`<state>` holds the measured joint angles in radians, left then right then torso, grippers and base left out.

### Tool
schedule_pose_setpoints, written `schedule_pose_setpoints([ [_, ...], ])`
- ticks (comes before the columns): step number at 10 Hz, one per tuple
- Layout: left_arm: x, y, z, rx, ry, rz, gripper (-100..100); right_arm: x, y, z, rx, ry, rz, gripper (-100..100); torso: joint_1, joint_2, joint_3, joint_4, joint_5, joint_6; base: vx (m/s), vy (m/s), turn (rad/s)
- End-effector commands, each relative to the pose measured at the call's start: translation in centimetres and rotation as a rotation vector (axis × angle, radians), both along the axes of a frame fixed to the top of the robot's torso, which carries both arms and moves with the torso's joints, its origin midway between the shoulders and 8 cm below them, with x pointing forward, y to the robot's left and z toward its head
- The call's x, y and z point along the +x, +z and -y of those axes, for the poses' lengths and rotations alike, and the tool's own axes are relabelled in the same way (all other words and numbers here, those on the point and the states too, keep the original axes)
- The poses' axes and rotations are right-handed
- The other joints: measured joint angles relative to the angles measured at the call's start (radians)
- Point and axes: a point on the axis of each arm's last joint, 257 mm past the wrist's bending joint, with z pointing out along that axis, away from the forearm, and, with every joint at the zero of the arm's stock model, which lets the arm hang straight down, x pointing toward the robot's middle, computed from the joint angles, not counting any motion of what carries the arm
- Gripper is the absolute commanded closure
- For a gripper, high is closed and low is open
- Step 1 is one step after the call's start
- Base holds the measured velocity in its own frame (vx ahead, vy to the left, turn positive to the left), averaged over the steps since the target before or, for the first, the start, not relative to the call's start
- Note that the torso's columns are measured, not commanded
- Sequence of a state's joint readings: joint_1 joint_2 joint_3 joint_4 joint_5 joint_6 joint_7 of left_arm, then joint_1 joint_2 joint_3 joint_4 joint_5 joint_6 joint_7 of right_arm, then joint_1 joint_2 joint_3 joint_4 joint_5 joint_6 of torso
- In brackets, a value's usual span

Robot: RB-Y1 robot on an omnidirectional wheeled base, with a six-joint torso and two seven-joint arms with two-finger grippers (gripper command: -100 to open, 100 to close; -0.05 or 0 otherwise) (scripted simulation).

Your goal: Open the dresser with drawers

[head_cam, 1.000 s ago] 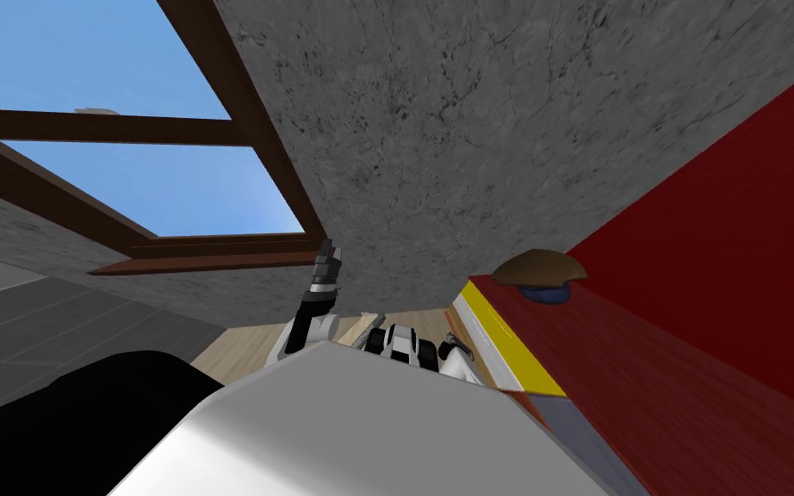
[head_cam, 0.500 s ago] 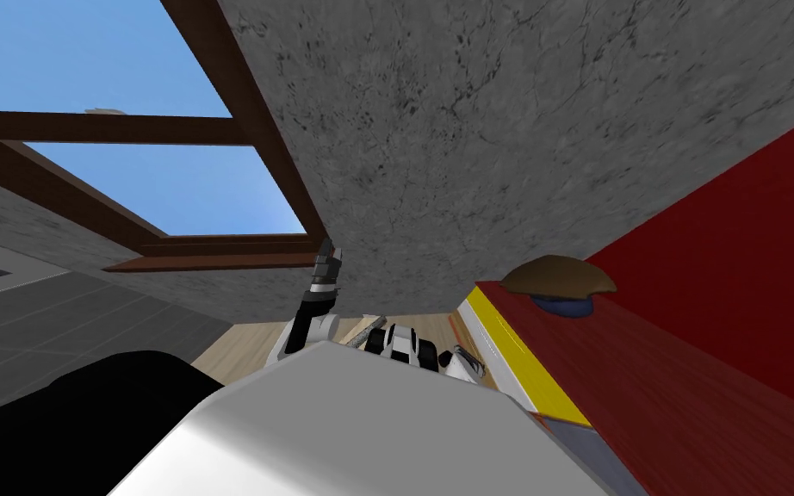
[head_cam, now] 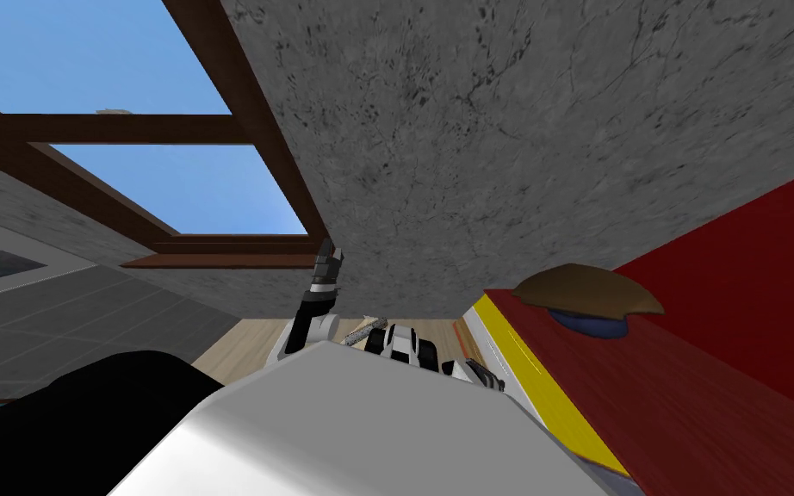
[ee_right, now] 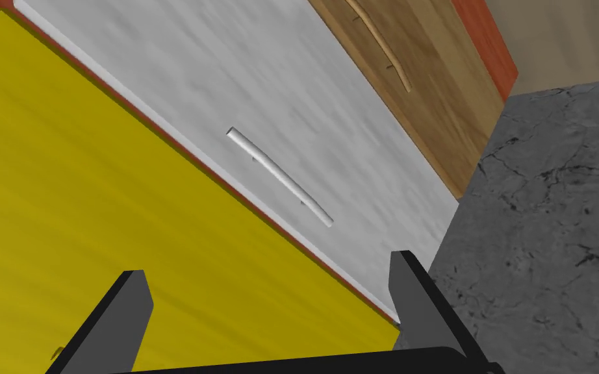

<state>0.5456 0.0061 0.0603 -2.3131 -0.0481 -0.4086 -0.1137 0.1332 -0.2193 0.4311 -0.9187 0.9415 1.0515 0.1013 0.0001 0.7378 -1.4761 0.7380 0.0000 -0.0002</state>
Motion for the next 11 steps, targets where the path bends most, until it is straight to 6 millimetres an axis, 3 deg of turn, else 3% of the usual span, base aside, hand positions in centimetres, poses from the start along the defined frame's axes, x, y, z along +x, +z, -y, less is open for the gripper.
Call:
schedule_pose_setpoints([
  [1,0.0,0.0,0.0,0.000,0.000,0.000,0,-2.0,1.5,2.8,-0.123,0.000,-0.071,-100,0.000,0.001,0.000,0.000,0.000,0.001,0.073,0.001,0.080],
  [8,0.0,0.0,0.0,0.000,0.000,0.000,0,-5.5,4.8,7.8,-0.357,-0.008,-0.200,-100,-0.001,-0.001,0.000,0.000,0.000,0.000,0.058,0.012,0.067],
  [10,0.0,0.0,0.0,0.000,0.000,0.000,0,-6.9,6.9,10.0,-0.475,-0.005,-0.259,-100,-0.001,0.002,0.001,0.000,0.000,0.000,0.022,-0.019,0.060],
  [11,0.0,0.0,0.0,0.000,0.000,0.000,0,-7.0,6.9,10.0,-0.478,-0.007,-0.260,-100,-0.002,0.002,0.001,0.000,-0.001,0.000,0.017,-0.019,0.061],
])
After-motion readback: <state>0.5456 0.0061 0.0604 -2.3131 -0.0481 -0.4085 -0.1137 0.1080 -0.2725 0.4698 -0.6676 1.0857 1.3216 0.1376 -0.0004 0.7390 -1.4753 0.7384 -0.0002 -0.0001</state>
